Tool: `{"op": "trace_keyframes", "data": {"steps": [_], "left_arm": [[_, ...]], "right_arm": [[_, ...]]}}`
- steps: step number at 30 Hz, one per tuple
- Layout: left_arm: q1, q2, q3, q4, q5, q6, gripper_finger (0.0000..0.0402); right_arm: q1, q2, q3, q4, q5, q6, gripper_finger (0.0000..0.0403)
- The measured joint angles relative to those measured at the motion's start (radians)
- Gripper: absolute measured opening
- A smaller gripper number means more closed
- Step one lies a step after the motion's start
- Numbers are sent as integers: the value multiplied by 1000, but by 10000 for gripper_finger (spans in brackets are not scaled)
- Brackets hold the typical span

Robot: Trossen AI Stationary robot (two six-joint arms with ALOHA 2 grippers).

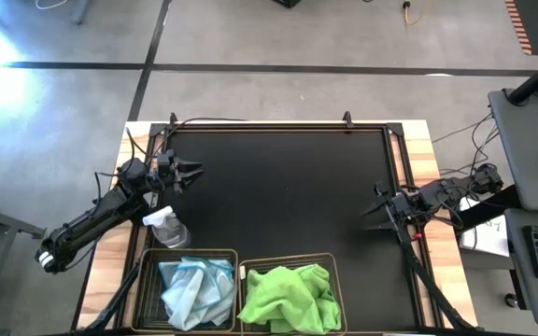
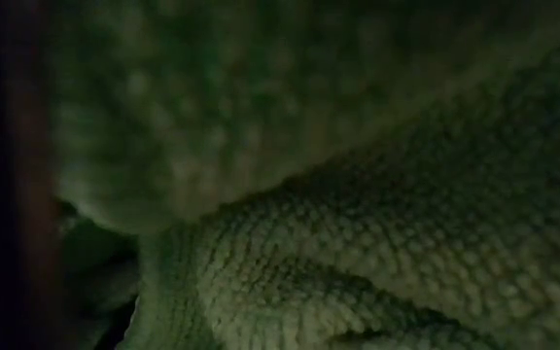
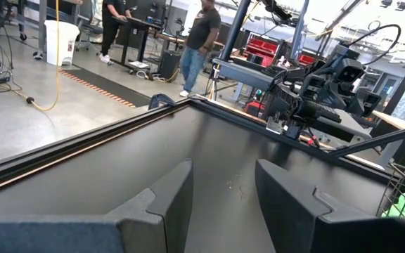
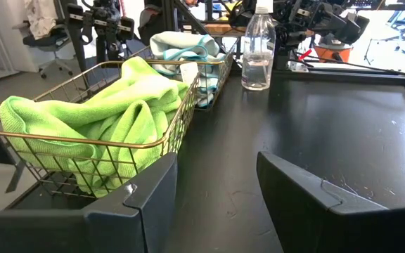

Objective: Sort microfiber towel by color & place in baskets
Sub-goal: Return to Home Position

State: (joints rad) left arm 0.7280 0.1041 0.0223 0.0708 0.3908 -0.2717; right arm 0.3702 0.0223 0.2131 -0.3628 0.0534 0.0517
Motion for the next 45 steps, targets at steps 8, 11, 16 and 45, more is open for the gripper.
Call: {"op": "trace_keyframes", "data": {"steps": [8, 11, 16, 45], "left_arm": [[0, 0, 0, 0, 0, 0, 139], [0, 0, 0, 0, 0, 0, 139], [0, 0, 0, 0, 0, 0, 139], [0, 0, 0, 0, 0, 0, 139]], "right_arm": [[0, 0, 0, 0, 0, 0, 192], [0, 0, 0, 0, 0, 0, 192], [0, 0, 0, 0, 0, 0, 192], [0, -21, -107, 213, 0, -52, 192]]}}
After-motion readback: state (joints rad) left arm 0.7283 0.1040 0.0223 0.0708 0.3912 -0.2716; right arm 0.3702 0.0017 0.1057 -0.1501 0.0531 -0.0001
